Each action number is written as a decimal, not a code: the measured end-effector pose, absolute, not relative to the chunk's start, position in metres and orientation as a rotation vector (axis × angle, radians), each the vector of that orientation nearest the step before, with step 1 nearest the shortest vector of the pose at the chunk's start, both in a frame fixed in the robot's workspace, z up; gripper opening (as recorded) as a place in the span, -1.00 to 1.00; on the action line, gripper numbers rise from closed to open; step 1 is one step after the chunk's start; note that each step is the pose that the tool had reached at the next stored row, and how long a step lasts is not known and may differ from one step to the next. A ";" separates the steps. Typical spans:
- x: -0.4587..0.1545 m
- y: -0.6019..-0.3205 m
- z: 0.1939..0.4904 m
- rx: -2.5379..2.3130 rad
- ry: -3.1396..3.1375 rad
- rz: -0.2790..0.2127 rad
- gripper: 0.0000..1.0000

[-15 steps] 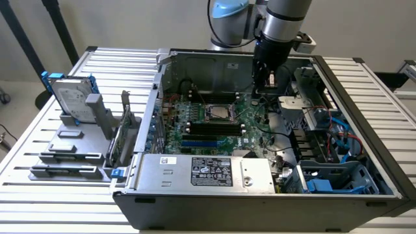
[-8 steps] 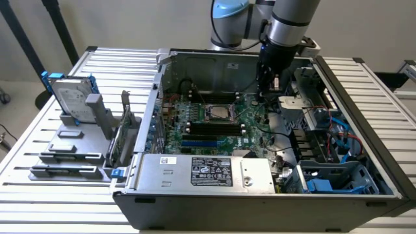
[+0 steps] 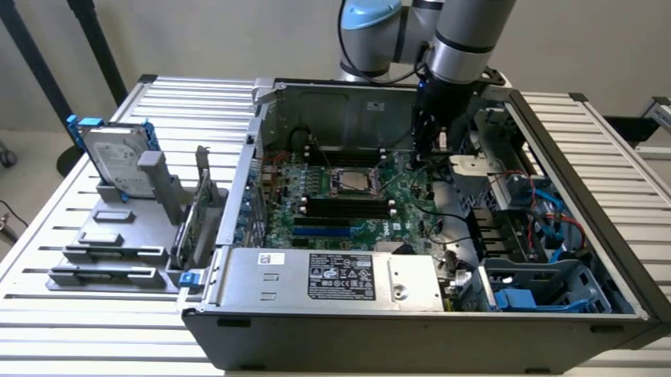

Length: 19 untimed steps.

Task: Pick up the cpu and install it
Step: 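Close the cpu cover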

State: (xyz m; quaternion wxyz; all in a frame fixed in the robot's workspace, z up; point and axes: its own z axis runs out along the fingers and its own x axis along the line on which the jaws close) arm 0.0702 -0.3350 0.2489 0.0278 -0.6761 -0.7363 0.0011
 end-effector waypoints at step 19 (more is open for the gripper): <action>0.049 -0.332 0.247 -2.023 -2.197 0.099 -0.79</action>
